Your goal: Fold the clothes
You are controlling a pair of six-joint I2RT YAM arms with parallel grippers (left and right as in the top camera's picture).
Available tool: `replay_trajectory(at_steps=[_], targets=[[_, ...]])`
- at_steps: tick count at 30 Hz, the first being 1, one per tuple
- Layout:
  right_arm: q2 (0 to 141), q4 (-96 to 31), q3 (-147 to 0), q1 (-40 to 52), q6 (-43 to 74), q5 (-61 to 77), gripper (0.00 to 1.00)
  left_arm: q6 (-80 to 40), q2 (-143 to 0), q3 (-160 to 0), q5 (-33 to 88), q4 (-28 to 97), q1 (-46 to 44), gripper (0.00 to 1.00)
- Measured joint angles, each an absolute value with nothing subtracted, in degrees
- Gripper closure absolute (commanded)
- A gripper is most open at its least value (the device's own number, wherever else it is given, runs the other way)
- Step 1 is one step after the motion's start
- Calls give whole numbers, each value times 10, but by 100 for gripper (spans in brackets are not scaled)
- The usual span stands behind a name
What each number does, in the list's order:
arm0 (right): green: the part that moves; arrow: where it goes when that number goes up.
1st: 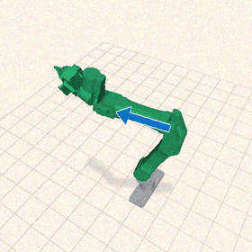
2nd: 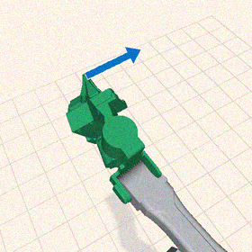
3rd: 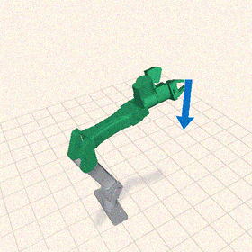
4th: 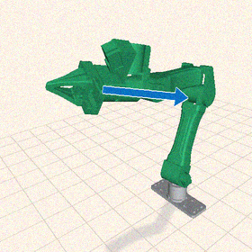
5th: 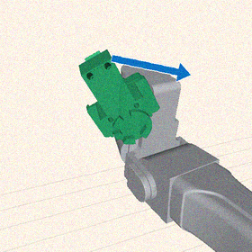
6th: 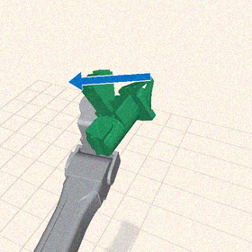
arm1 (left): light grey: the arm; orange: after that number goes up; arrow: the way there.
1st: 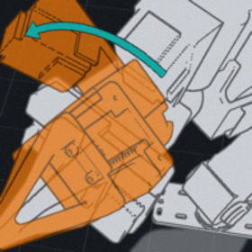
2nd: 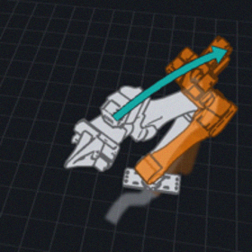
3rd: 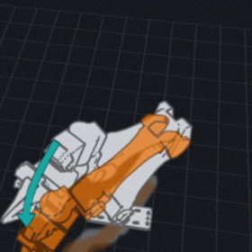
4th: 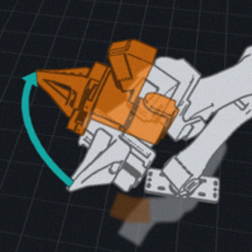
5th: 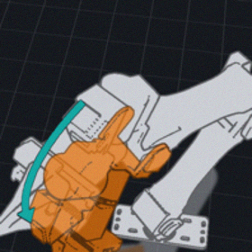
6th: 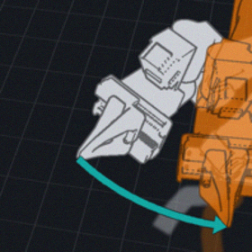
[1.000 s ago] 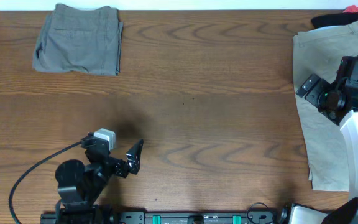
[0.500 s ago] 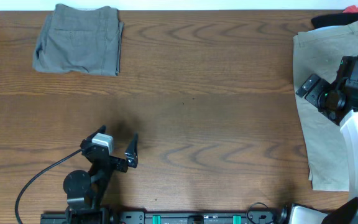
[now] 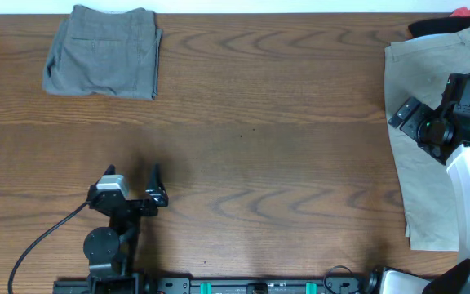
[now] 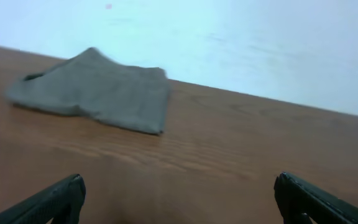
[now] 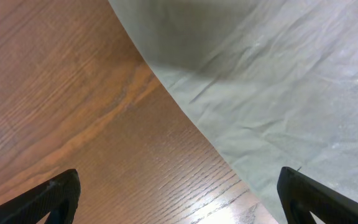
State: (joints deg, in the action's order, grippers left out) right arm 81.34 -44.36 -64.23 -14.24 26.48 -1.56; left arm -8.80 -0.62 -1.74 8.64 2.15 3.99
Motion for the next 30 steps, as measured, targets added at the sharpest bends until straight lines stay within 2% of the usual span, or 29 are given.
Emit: replay_trajectory(at_steps=[9, 30], targets=[[813, -444, -642, -142, 265, -16, 1, -90, -6, -17, 43, 26, 40, 2], [813, -444, -642, -142, 265, -16, 1, -90, -6, -17, 40, 26, 40, 2]])
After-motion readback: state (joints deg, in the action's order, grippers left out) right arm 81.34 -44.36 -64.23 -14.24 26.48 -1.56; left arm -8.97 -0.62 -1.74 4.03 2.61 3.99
